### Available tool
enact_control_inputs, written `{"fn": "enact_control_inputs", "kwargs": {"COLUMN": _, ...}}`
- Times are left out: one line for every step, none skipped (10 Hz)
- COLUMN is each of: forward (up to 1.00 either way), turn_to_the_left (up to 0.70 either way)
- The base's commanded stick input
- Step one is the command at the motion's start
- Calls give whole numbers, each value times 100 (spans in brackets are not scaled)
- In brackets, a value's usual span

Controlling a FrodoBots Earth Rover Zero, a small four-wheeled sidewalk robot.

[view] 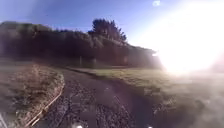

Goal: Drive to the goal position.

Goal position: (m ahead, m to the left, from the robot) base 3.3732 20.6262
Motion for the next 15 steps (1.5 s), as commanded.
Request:
{"fn": "enact_control_inputs", "kwargs": {"forward": 70, "turn_to_the_left": 14}}
{"fn": "enact_control_inputs", "kwargs": {"forward": 70, "turn_to_the_left": 14}}
{"fn": "enact_control_inputs", "kwargs": {"forward": 70, "turn_to_the_left": 14}}
{"fn": "enact_control_inputs", "kwargs": {"forward": 70, "turn_to_the_left": 14}}
{"fn": "enact_control_inputs", "kwargs": {"forward": 70, "turn_to_the_left": 14}}
{"fn": "enact_control_inputs", "kwargs": {"forward": 70, "turn_to_the_left": 14}}
{"fn": "enact_control_inputs", "kwargs": {"forward": 70, "turn_to_the_left": 14}}
{"fn": "enact_control_inputs", "kwargs": {"forward": 70, "turn_to_the_left": 14}}
{"fn": "enact_control_inputs", "kwargs": {"forward": 70, "turn_to_the_left": 14}}
{"fn": "enact_control_inputs", "kwargs": {"forward": 70, "turn_to_the_left": 14}}
{"fn": "enact_control_inputs", "kwargs": {"forward": 70, "turn_to_the_left": 14}}
{"fn": "enact_control_inputs", "kwargs": {"forward": 70, "turn_to_the_left": 14}}
{"fn": "enact_control_inputs", "kwargs": {"forward": 70, "turn_to_the_left": 14}}
{"fn": "enact_control_inputs", "kwargs": {"forward": 70, "turn_to_the_left": 14}}
{"fn": "enact_control_inputs", "kwargs": {"forward": 70, "turn_to_the_left": 14}}
